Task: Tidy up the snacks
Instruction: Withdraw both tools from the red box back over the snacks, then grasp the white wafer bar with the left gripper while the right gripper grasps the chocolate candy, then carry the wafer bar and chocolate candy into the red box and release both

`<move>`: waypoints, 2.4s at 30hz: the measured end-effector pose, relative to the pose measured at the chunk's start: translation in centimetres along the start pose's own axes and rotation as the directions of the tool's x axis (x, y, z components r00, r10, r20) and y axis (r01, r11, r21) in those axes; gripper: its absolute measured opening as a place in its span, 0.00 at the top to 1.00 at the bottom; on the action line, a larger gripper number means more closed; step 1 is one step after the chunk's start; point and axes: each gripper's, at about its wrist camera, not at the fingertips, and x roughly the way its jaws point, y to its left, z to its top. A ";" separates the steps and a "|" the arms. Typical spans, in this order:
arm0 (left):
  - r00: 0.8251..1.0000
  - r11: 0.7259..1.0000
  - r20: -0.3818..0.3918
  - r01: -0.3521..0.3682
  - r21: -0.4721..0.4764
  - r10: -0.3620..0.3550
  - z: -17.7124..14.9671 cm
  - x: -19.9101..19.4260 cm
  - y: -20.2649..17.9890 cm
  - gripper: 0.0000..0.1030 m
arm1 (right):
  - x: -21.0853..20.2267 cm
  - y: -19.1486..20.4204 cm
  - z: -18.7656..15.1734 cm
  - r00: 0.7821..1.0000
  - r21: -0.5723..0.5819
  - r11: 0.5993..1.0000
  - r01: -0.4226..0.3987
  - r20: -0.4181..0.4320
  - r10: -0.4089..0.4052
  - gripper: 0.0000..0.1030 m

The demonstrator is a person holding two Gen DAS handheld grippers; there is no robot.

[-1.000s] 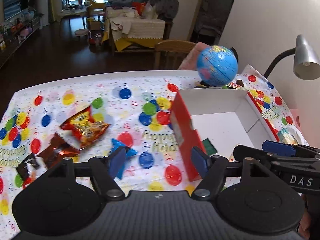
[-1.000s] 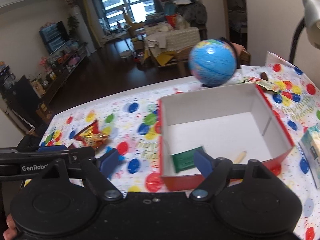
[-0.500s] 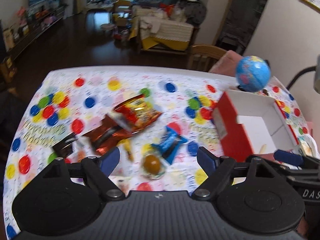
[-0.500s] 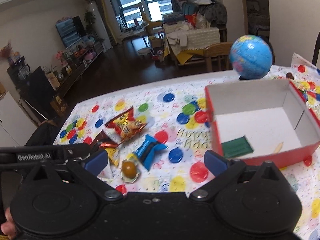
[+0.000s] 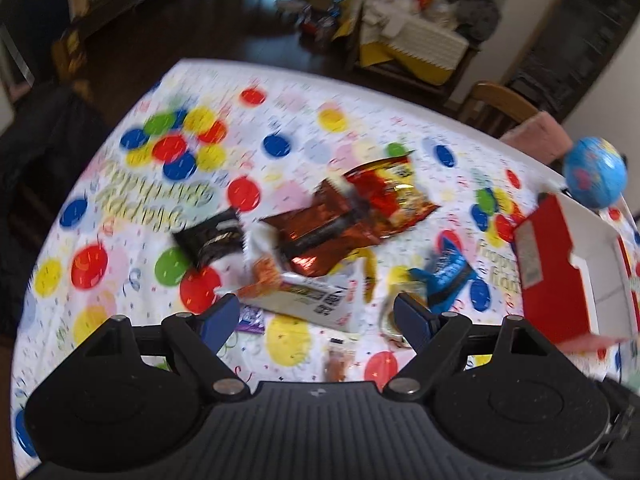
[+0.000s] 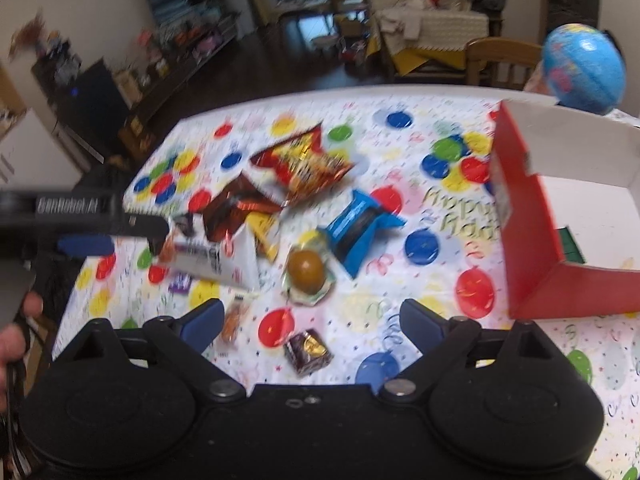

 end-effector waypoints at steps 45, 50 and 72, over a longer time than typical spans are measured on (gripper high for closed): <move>0.986 0.987 -0.162 -0.069 -0.143 0.046 0.2 6.1 2.2 0.90 | 4.8 1.0 -2.1 0.990 -0.170 0.985 -0.028 -0.138 0.004 0.66; 0.989 0.993 -0.141 -0.063 -0.102 0.048 -0.5 4.3 1.4 0.90 | 1.8 0.2 -1.8 0.996 -0.138 0.990 -0.035 -0.081 0.024 0.66; 0.992 0.985 -0.029 0.122 0.125 -0.120 1.4 -3.4 -13.7 0.90 | -7.6 -8.8 2.2 0.991 -0.050 0.997 0.067 0.120 -0.060 0.67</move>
